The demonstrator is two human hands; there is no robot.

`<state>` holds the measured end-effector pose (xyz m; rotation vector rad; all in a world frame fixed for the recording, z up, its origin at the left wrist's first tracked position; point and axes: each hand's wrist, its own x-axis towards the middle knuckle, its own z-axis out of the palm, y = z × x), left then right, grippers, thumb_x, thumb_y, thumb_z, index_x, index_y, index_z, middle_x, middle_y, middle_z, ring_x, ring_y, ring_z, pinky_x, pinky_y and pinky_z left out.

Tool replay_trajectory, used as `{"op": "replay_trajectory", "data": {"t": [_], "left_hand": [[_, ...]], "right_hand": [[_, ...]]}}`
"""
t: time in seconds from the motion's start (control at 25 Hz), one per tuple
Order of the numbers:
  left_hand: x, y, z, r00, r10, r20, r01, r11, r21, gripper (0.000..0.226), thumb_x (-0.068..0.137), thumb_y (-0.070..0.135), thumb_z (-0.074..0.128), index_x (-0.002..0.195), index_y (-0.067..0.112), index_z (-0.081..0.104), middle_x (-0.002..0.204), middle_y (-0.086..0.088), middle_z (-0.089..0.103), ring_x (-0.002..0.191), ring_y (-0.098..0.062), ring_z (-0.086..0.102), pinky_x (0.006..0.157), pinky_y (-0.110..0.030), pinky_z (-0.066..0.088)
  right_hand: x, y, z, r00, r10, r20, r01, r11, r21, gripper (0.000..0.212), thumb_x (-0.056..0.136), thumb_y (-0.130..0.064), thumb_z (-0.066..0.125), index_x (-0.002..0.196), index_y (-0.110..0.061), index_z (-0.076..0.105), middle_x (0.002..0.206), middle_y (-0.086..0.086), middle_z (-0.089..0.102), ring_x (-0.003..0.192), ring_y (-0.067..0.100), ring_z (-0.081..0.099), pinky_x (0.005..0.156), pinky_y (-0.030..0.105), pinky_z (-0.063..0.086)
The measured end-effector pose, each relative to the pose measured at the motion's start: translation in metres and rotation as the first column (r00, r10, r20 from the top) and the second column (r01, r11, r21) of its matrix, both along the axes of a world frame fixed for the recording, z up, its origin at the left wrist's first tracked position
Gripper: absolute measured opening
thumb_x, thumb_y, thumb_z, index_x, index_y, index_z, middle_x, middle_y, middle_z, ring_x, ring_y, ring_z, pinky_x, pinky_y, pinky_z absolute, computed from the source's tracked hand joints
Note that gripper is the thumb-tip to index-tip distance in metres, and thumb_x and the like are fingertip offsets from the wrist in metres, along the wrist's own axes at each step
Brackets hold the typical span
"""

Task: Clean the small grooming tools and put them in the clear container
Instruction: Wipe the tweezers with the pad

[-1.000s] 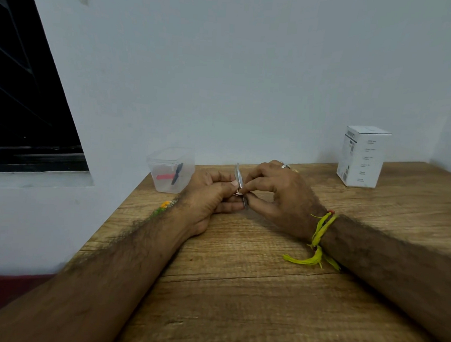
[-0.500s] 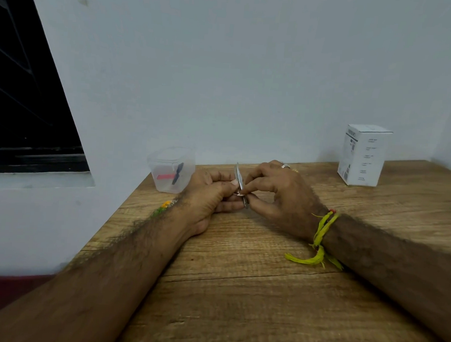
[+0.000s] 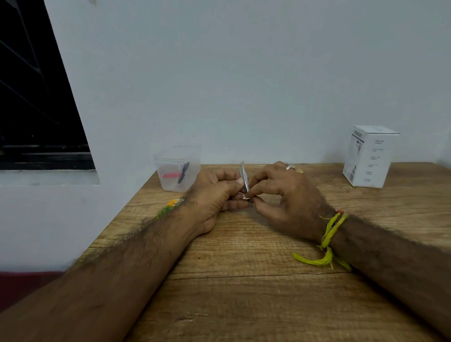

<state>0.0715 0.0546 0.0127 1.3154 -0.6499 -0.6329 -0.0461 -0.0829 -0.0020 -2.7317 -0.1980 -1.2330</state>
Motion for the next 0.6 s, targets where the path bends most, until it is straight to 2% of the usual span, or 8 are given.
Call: {"op": "replay_trajectory", "data": {"t": [0.16,0.28,0.48,0.6], "left_hand": [[0.0040,-0.0017,-0.0019,0.999,0.032,-0.016,-0.032,0.999,-0.015,0.018,0.095,0.000,0.063,0.110,-0.008,0.066,0.089,-0.018,0.073,0.078,-0.025,0.070,0.068,-0.033,0.064],[0.0030,-0.0023,-0.0024,0.999,0.032,-0.030,-0.033,0.999,-0.028,0.016,0.095,-0.001,0.063,0.109,-0.008,0.065,0.088,-0.018,0.072,0.072,-0.023,0.069,0.063,-0.031,0.063],[0.0059,-0.0030,-0.0028,0.999,0.042,-0.032,-0.043,0.998,-0.038,0.013,0.095,-0.001,0.062,0.106,-0.007,0.067,0.083,-0.015,0.073,0.071,-0.021,0.070,0.065,-0.033,0.064],[0.0033,-0.0022,-0.0024,0.998,0.049,-0.033,-0.049,0.998,-0.029,0.011,0.096,-0.001,0.061,0.103,-0.006,0.068,0.079,-0.013,0.073,0.066,-0.017,0.070,0.056,-0.026,0.060]], "right_hand": [[-0.0003,0.0019,0.0010,1.000,0.004,0.029,-0.004,1.000,-0.013,0.011,0.085,-0.020,0.069,0.092,-0.019,0.077,0.096,-0.005,0.068,0.090,0.016,0.059,0.076,0.040,0.050],[-0.0015,0.0004,0.0011,1.000,-0.002,0.026,0.002,1.000,-0.013,0.012,0.085,-0.022,0.067,0.092,-0.020,0.077,0.096,-0.005,0.068,0.090,0.016,0.058,0.076,0.040,0.050],[-0.0011,0.0023,0.0013,1.000,-0.006,0.009,0.006,1.000,-0.029,0.014,0.085,-0.024,0.066,0.093,-0.022,0.077,0.097,-0.006,0.067,0.092,0.016,0.058,0.075,0.040,0.050],[-0.0019,0.0016,0.0008,1.000,-0.026,0.015,0.026,0.999,-0.034,0.012,0.082,-0.023,0.067,0.090,-0.020,0.077,0.097,-0.006,0.068,0.091,0.016,0.058,0.075,0.040,0.050]]}}
